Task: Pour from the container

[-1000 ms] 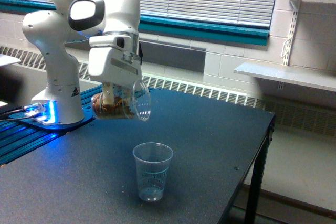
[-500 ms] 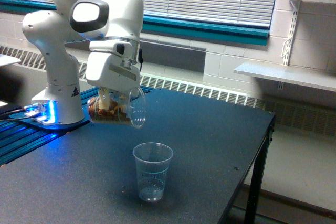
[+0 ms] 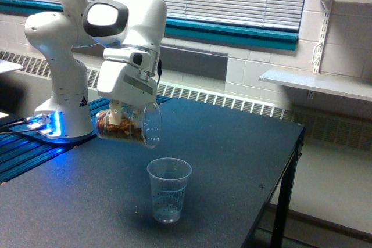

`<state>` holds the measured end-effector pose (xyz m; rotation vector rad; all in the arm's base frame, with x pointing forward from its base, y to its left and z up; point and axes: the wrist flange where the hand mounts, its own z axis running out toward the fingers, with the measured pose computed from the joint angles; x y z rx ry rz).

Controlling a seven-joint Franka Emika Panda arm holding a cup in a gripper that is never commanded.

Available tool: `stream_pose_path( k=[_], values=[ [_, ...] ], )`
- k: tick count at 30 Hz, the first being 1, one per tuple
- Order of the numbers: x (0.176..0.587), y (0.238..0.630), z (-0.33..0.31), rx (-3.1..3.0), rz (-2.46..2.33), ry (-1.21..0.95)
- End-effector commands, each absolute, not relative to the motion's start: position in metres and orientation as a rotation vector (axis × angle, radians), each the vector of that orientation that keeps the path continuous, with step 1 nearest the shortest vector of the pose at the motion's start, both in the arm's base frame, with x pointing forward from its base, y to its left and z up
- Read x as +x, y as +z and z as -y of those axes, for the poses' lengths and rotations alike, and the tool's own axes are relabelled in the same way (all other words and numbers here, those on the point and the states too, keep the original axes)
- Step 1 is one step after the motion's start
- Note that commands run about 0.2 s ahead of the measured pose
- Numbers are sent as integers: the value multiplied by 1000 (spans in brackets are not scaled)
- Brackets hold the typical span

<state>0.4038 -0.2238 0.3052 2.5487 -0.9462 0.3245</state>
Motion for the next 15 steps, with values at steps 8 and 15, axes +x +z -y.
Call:
stream_pose_path(
  k=[8,15],
  values=[
    [417,306,220,2518,897,288],
    [417,304,218,2503,849,250]
  ],
)
